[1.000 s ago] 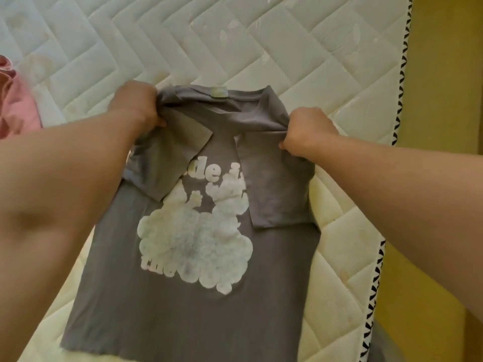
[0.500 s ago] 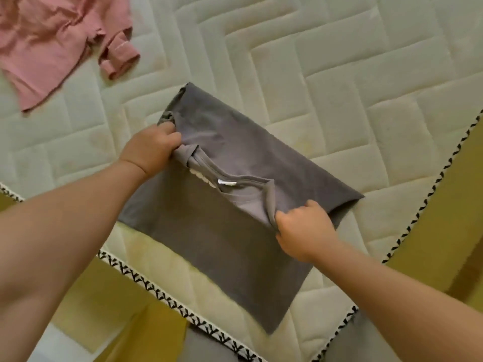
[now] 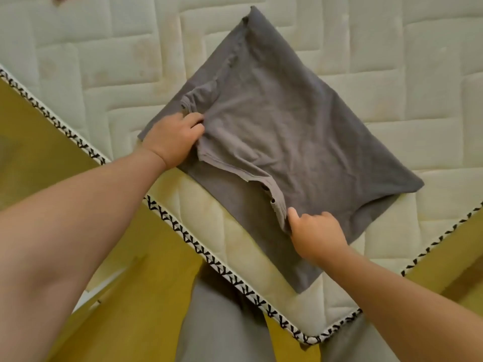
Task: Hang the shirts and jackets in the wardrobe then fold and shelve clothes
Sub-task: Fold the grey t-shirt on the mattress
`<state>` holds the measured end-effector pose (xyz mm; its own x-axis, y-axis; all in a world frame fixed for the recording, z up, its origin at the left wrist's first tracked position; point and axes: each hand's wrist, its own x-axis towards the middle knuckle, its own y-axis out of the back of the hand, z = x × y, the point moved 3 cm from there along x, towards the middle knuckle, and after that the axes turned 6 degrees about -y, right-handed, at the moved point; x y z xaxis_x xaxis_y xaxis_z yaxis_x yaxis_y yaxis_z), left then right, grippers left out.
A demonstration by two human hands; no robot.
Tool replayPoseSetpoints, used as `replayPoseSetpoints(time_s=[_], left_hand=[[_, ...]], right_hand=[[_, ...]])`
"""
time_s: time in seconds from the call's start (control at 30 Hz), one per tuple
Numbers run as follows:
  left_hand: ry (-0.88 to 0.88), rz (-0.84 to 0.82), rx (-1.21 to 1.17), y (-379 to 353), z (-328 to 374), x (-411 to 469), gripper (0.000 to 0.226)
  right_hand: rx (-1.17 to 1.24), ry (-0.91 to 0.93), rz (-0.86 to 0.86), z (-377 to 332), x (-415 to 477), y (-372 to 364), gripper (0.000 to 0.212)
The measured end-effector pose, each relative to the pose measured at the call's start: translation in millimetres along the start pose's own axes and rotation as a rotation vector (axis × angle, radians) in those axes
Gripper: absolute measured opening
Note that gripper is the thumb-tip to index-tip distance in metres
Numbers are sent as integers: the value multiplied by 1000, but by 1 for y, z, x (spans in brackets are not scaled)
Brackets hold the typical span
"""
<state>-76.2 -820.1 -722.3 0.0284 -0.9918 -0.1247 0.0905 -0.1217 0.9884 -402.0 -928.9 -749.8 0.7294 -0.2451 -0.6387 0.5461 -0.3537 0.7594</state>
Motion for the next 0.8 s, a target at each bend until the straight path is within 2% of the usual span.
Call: replayPoseSetpoints(time_s=[0.13, 0.3, 0.53, 0.63, 0.73, 0.8], left_hand=[[64, -36, -18, 0, -9, -22, 18], [37, -67, 2, 4, -8, -32, 18], [145, -158, 47, -5, -3, -31, 20], [12, -156, 76, -4, 7, -28, 21], [-180, -176, 79, -4, 22, -28, 18], [-204, -161, 75, -3, 27, -28, 20]], right_hand=[[-114, 76, -102, -17, -9, -6, 29], [-165, 119, -134, -26, -12, -7, 17], [-144, 103, -162, -27, -11, 2, 15], [-63, 81, -57, -40, -10, 11, 22], [-58, 186, 32, -60, -1, 15, 31], [-54, 181, 57, -67, 12, 18, 29]])
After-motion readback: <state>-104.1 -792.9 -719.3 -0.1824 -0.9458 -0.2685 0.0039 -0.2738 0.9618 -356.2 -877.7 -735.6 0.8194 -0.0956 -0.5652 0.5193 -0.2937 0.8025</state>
